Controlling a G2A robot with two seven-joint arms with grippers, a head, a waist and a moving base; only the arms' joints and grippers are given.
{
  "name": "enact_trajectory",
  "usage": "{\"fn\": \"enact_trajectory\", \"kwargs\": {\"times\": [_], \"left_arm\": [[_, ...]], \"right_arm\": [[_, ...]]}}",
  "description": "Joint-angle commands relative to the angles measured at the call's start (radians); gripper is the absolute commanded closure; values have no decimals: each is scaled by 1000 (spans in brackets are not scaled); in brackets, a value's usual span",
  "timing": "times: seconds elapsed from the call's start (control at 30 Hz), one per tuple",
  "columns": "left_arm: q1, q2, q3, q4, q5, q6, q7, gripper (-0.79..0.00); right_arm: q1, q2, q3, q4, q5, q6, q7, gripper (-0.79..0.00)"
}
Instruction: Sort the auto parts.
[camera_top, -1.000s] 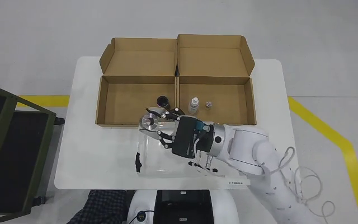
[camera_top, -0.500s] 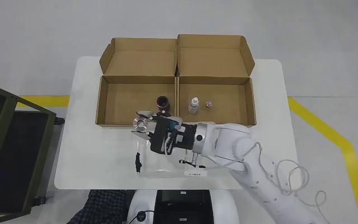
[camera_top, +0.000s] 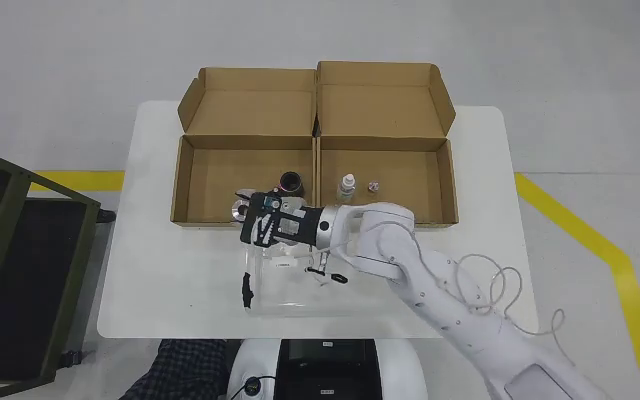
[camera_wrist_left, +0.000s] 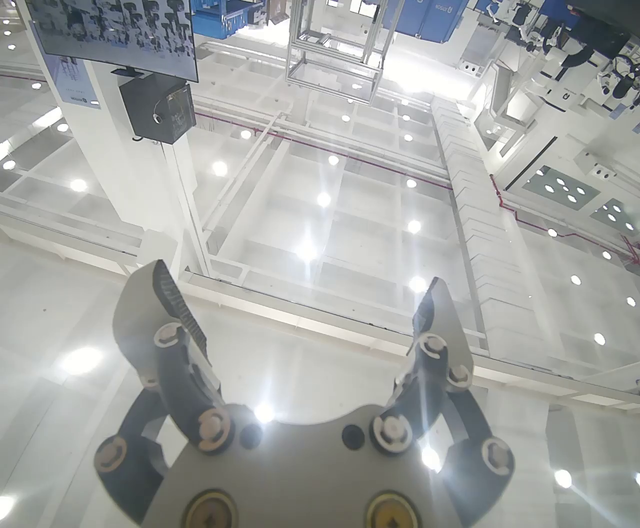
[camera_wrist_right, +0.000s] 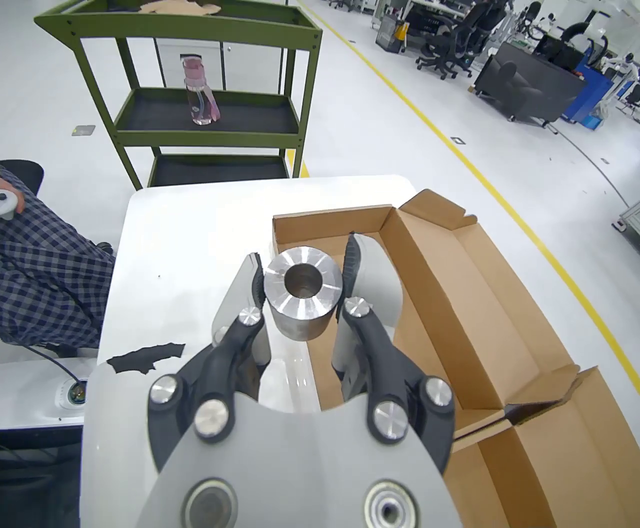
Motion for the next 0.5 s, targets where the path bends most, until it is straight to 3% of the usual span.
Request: {"fn": "enact_trajectory", "kwargs": {"times": [0.0, 0.47], "left_arm": [[0, 0, 0, 0, 0, 0, 0, -785], [0, 0, 0, 0, 0, 0, 0, -785]], "right_arm": [[25, -8, -14, 46, -4, 10, 5, 0], [199, -88, -120, 290, -33, 73, 17, 0]]}}
